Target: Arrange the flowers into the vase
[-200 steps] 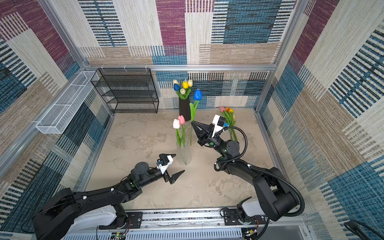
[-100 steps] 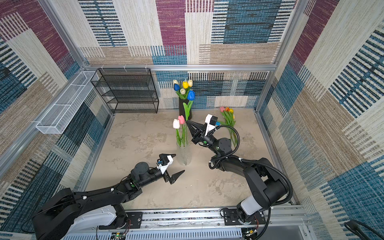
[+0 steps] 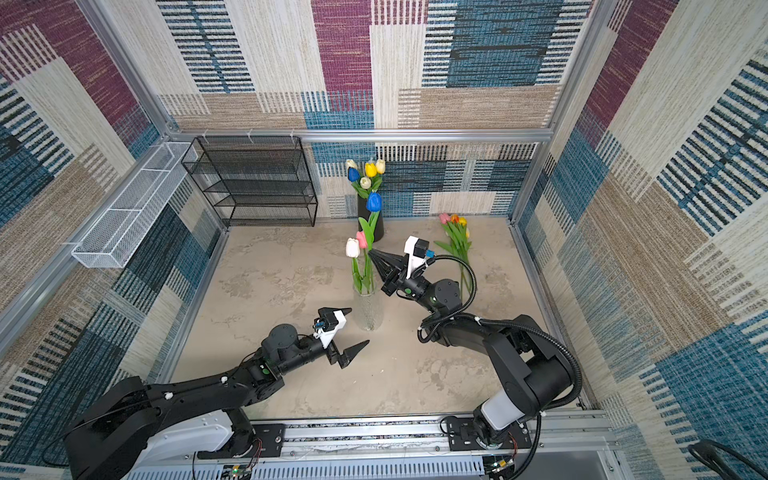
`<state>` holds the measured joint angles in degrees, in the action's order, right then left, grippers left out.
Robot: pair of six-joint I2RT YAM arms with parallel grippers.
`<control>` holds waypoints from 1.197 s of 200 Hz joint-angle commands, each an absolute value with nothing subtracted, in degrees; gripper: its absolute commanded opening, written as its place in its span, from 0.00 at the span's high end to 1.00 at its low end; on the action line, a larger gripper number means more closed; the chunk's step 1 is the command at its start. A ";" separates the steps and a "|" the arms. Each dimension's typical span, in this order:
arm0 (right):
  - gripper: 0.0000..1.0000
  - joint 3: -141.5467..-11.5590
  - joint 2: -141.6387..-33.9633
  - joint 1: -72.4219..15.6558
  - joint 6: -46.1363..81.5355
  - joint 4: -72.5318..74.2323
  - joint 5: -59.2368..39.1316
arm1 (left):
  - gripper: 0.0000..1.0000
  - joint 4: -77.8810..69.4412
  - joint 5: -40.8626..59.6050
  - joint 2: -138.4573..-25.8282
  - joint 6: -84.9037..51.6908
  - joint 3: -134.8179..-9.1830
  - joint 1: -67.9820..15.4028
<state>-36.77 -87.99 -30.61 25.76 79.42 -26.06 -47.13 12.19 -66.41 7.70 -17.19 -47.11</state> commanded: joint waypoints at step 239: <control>0.73 -31.29 -76.20 -31.55 2.35 57.08 -20.31 | 0.01 -47.72 12.12 -66.86 8.35 -17.65 -47.11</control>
